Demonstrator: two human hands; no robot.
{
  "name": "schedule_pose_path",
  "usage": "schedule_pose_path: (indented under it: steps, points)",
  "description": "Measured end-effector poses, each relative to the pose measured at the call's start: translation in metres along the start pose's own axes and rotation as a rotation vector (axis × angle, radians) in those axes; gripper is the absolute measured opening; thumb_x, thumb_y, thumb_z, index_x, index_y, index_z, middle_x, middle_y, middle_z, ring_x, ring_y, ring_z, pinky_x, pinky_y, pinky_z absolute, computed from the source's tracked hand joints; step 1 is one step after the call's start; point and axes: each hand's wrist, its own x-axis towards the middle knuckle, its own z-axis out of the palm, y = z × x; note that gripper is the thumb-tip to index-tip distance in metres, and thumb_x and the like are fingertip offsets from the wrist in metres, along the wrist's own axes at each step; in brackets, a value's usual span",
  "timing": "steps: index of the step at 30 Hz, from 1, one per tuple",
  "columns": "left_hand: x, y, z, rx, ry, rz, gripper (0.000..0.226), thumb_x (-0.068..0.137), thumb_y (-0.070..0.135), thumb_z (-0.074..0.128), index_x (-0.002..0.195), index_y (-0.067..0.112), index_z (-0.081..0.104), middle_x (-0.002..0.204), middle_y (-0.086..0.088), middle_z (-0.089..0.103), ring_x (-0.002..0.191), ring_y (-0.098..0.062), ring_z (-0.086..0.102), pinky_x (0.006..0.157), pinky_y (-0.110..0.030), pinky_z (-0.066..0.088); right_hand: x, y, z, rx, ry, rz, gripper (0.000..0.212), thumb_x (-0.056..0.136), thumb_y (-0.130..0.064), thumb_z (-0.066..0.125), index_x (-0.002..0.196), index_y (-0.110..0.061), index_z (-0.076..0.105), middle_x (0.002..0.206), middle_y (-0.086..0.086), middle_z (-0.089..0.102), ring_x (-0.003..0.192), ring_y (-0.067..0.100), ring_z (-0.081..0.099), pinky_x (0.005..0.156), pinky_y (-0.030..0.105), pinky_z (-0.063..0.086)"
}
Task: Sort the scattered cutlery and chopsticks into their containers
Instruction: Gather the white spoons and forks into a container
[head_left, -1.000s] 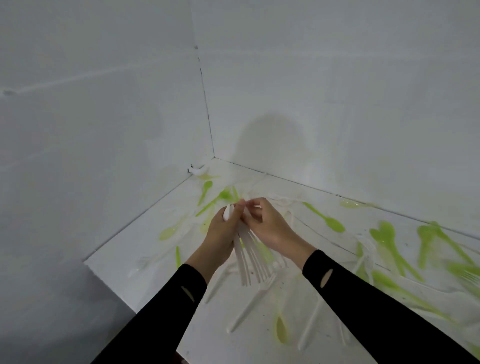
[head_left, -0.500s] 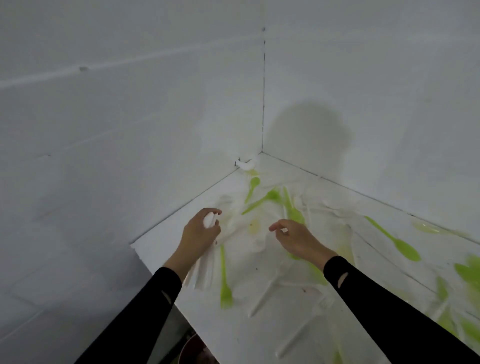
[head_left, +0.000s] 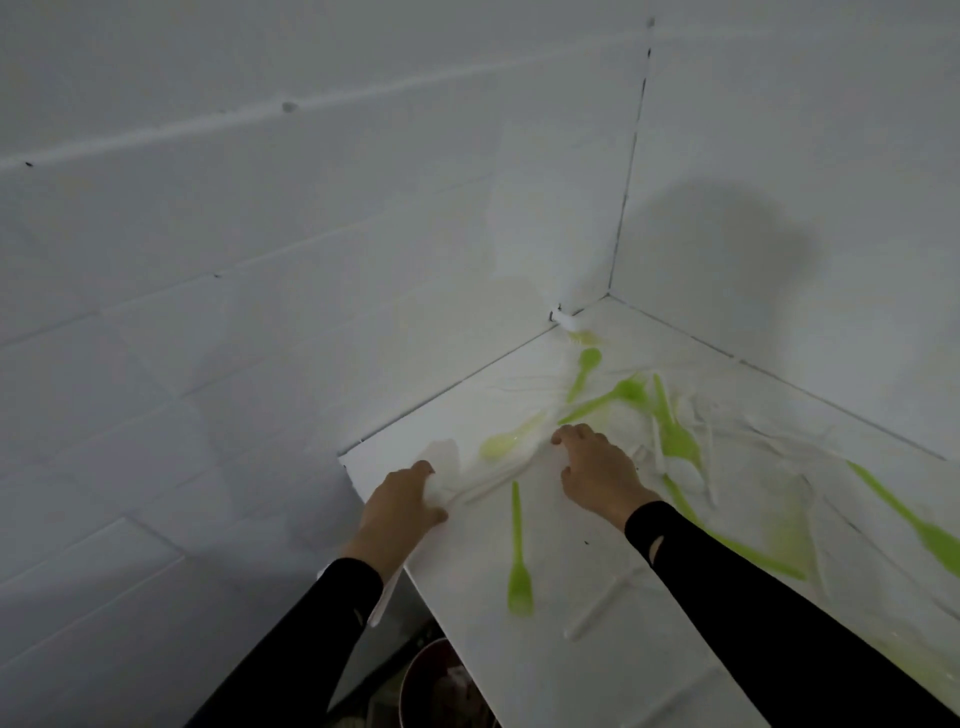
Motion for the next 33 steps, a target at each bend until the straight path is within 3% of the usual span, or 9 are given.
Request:
schedule_pose_path:
  steps: [4,9,13,16,19,22,25,27,33]
  points:
    - [-0.001,-0.004,0.003,0.071,0.060,0.066,0.035,0.089,0.025,0.063,0.121,0.014,0.054,0.108,-0.011,0.064,0.100,-0.028,0.060,0.077,-0.031,0.046,-0.009,0.015,0.000,-0.357,-0.095,-0.032,0.038,0.091,-0.010,0.047,0.128,-0.017,0.043,0.129,0.005,0.044,0.118,0.027,0.044,0.096,0.039,0.037]
    - [0.003,0.008,-0.005,0.016,0.234,0.112,0.025,0.094,0.030,0.057,0.113,0.013,0.055,0.094,-0.010,0.063,0.091,-0.029,0.059,0.071,-0.033,0.043,-0.027,0.040,0.002,-0.433,-0.035,-0.133,0.028,0.096,-0.016,0.044,0.123,-0.020,0.050,0.124,0.002,0.049,0.114,0.024,0.049,0.093,0.035,0.040]
    - [0.008,0.035,-0.017,-0.021,0.305,0.200,0.017,0.092,0.022,0.057,0.108,0.016,0.054,0.090,-0.006,0.054,0.086,-0.029,0.055,0.070,-0.033,0.039,-0.039,0.050,-0.008,-0.140,0.299,-0.214,0.020,0.085,-0.021,0.044,0.092,-0.018,0.063,0.109,0.002,0.061,0.093,0.028,0.063,0.076,0.036,0.048]
    - [0.014,0.063,-0.022,0.025,0.278,0.335,0.025,0.088,0.015,0.060,0.112,0.017,0.057,0.091,-0.005,0.051,0.085,-0.031,0.057,0.067,-0.032,0.039,-0.046,0.047,-0.029,0.048,0.505,-0.263,0.018,0.084,-0.023,0.044,0.093,-0.017,0.059,0.132,0.004,0.057,0.117,0.024,0.055,0.087,0.034,0.046]
    - [0.014,0.105,-0.021,-0.003,0.190,0.514,0.034,0.081,0.010,0.062,0.115,0.017,0.060,0.094,-0.005,0.058,0.086,-0.029,0.059,0.070,-0.034,0.046,-0.052,0.044,-0.045,0.060,0.478,-0.325,0.012,0.090,-0.015,0.050,0.101,-0.015,0.054,0.144,0.004,0.052,0.136,0.022,0.043,0.113,0.038,0.030]
    - [0.005,0.148,-0.020,-0.311,0.196,0.647,0.027,0.080,0.010,0.067,0.106,0.018,0.066,0.092,0.003,0.068,0.080,-0.020,0.066,0.071,-0.030,0.052,-0.061,0.043,-0.051,0.054,0.461,-0.250,0.014,0.090,-0.016,0.048,0.103,-0.015,0.053,0.105,-0.003,0.067,0.111,0.020,0.060,0.120,0.040,0.017]
    - [-0.002,0.185,-0.025,-0.712,0.168,0.508,0.015,0.087,0.019,0.069,0.101,0.024,0.067,0.091,0.015,0.069,0.081,-0.002,0.066,0.071,-0.016,0.051,-0.075,0.040,-0.059,0.333,0.440,-0.148,0.010,0.098,-0.024,0.045,0.100,-0.016,0.051,0.083,-0.004,0.064,0.081,0.022,0.063,0.093,0.040,0.046]
    - [-0.003,0.202,-0.023,-0.928,0.027,0.450,0.011,0.089,0.022,0.065,0.100,0.023,0.067,0.090,0.010,0.070,0.085,-0.009,0.066,0.072,-0.021,0.051,-0.082,0.037,-0.068,0.656,0.348,-0.066,0.011,0.102,-0.030,0.046,0.098,-0.021,0.050,0.088,-0.001,0.066,0.082,0.020,0.063,0.076,0.034,0.051]
    - [-0.005,0.241,-0.007,-1.204,-0.134,0.437,0.025,0.095,0.000,0.049,0.113,0.013,0.061,0.105,-0.012,0.072,0.098,-0.023,0.071,0.081,-0.038,0.059,-0.093,0.056,-0.099,1.126,0.427,0.200,0.009,0.101,-0.025,0.052,0.103,-0.021,0.059,0.098,0.001,0.067,0.079,0.013,0.067,0.079,0.028,0.054]
